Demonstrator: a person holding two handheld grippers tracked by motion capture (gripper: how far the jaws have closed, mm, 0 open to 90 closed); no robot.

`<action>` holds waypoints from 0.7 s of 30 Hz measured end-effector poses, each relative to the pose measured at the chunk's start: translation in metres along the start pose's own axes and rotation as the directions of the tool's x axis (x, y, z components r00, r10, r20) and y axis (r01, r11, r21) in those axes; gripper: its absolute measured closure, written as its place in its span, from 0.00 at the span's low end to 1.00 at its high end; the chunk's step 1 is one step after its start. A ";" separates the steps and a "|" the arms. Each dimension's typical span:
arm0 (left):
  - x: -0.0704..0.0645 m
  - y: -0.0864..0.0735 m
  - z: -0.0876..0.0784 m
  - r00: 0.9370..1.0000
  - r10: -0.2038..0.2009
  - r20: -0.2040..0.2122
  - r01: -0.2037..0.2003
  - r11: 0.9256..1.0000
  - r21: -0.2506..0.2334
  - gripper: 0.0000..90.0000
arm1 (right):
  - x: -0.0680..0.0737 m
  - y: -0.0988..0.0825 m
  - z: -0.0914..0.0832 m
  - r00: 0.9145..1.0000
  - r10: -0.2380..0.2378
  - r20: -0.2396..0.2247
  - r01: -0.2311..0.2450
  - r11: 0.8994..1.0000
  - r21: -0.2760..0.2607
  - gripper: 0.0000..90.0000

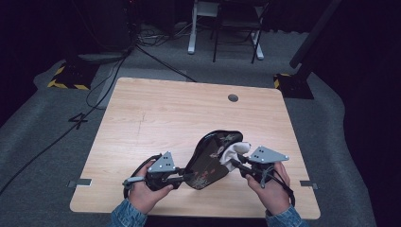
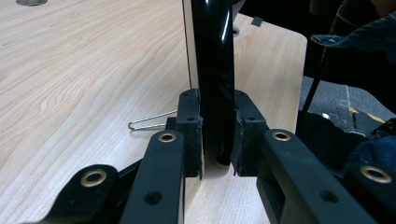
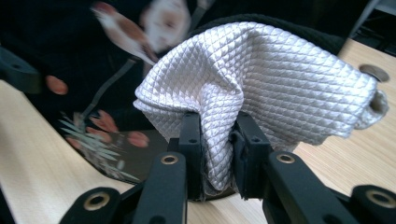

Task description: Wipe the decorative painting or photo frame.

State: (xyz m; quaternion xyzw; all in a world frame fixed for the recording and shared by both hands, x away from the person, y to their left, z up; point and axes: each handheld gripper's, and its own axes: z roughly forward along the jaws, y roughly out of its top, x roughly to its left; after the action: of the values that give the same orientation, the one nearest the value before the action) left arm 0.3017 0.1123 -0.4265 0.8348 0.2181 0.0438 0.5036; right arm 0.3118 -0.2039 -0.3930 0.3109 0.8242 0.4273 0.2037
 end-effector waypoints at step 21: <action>0.000 0.000 0.000 1.000 0.005 0.000 -0.005 1.000 0.000 0.85 | 0.039 0.017 0.009 0.992 -0.097 -0.076 0.095 0.995 -0.027 0.84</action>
State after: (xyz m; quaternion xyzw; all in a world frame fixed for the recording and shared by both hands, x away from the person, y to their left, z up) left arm 0.3015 0.1121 -0.4264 0.8353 0.2159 0.0450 0.5036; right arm 0.2952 -0.1644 -0.3863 0.2515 0.8405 0.4382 0.1955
